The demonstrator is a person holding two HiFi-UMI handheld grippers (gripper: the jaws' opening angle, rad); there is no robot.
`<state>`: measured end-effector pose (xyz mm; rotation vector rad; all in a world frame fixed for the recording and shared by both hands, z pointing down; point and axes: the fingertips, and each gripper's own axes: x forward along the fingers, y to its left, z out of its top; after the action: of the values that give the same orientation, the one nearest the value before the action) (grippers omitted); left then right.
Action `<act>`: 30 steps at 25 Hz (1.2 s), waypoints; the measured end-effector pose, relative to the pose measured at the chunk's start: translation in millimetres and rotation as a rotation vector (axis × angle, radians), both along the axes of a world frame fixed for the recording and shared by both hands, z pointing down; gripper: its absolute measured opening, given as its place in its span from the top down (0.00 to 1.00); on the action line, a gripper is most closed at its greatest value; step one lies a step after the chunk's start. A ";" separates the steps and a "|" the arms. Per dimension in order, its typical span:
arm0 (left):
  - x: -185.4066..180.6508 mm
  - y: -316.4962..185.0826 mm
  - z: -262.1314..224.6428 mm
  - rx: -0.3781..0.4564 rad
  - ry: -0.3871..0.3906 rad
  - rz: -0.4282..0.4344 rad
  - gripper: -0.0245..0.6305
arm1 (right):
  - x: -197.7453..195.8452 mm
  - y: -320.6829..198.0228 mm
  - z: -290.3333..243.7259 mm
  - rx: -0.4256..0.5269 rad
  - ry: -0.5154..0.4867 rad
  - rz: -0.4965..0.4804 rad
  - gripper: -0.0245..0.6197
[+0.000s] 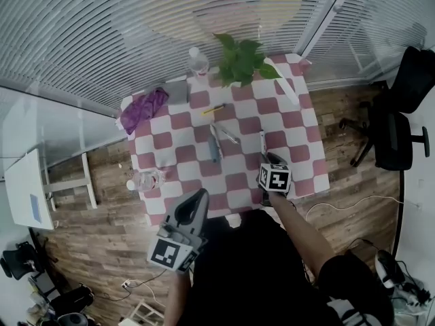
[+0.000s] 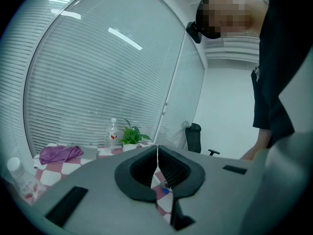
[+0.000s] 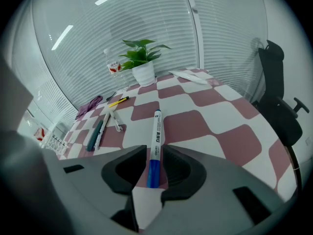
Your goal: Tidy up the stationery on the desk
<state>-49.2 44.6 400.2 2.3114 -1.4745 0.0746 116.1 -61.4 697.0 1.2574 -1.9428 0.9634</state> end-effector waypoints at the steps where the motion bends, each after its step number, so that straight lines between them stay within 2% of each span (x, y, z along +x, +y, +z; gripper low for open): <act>1: 0.0 -0.6 -1.6 0.007 0.008 -0.002 0.91 | 0.0 -1.1 -1.6 0.011 0.010 -0.008 0.78; 7: -2.9 2.2 2.7 -0.005 -0.013 -0.003 0.91 | -3.3 -8.4 -20.2 0.090 0.055 -0.065 0.78; 12: -4.9 2.1 3.6 -0.007 -0.009 -0.009 0.91 | -24.7 -19.4 -41.3 0.203 0.131 -0.208 0.78; 17: -12.0 4.6 4.5 -0.008 -0.016 -0.023 0.91 | -62.9 -24.9 -51.1 0.259 0.139 -0.337 0.78; 21: -18.3 6.7 5.1 -0.024 -0.007 -0.046 0.91 | -95.9 -27.1 -45.4 0.256 0.139 -0.438 0.78; 25: -25.3 9.7 2.9 -0.045 0.014 -0.087 0.91 | -116.6 -29.0 -30.8 0.245 0.178 -0.524 0.77; 30: -37.7 16.2 6.2 -0.069 0.018 -0.128 0.91 | -130.8 -32.4 -16.6 0.225 0.205 -0.576 0.75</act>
<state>-87.0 60.8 406.5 2.1531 -1.5817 0.0671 -14.7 -93.8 680.4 0.7876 -2.1089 0.3214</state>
